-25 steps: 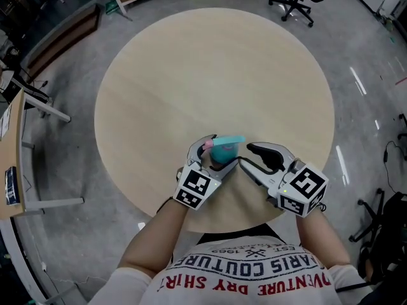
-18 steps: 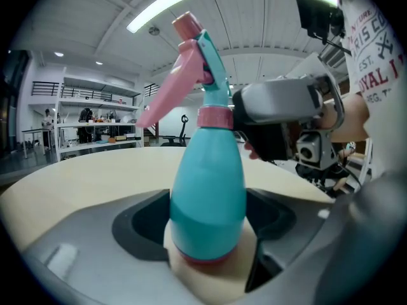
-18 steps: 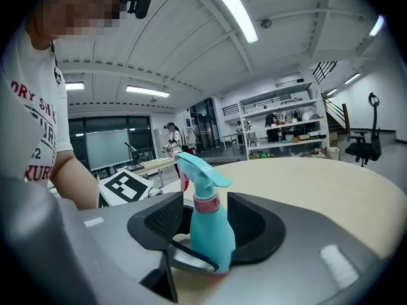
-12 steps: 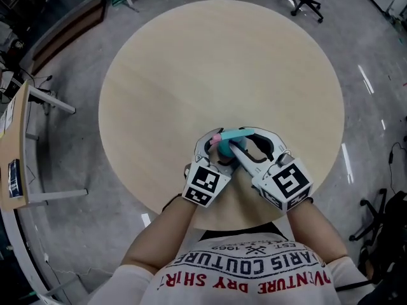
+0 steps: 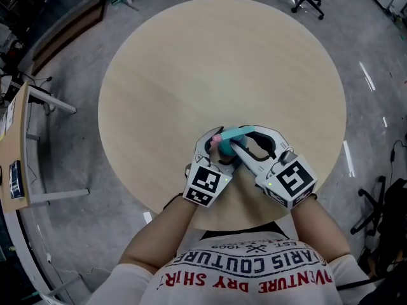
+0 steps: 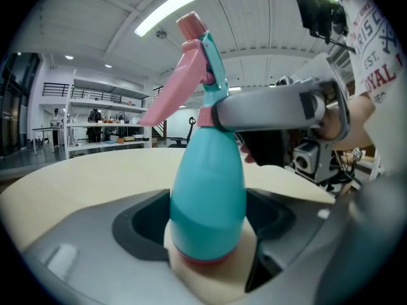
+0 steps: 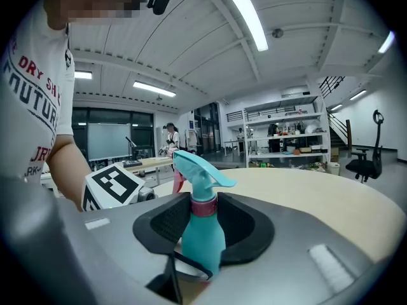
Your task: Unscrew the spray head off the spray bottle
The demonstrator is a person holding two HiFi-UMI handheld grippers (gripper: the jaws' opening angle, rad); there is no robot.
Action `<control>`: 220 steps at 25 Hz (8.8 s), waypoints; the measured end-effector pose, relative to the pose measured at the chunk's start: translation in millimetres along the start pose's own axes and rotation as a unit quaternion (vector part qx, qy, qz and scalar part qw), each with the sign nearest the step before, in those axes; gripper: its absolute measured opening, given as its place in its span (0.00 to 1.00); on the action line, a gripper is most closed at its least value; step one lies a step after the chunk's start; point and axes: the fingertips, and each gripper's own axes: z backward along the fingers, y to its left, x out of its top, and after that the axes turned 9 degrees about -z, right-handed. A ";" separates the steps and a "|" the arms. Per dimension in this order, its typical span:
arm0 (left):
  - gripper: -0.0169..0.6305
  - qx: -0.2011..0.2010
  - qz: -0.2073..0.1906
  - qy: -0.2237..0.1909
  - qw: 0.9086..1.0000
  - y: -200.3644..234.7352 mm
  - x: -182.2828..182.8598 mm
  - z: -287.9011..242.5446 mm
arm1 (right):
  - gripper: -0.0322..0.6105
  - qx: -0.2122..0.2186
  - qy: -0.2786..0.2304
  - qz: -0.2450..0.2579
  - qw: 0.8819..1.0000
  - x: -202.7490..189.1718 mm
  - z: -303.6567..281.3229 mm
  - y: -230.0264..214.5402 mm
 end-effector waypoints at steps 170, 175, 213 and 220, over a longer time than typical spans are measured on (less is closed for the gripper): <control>0.57 0.044 0.022 -0.069 0.996 27.9 -7.1 64.6 | 0.29 0.024 0.128 -0.268 0.955 -51.8 32.1 -39.5; 0.57 0.044 0.015 -0.066 0.997 25.3 -15.3 64.6 | 0.29 0.008 0.180 -0.235 0.955 -72.6 19.0 -35.9; 0.72 0.014 0.009 -0.048 0.999 21.4 -27.2 67.3 | 0.69 -0.087 0.257 -0.098 0.957 -130.9 7.1 -41.9; 0.72 0.034 0.010 -0.051 0.998 27.8 -25.8 91.0 | 0.78 -0.122 0.229 -0.096 0.961 -112.4 40.0 -51.6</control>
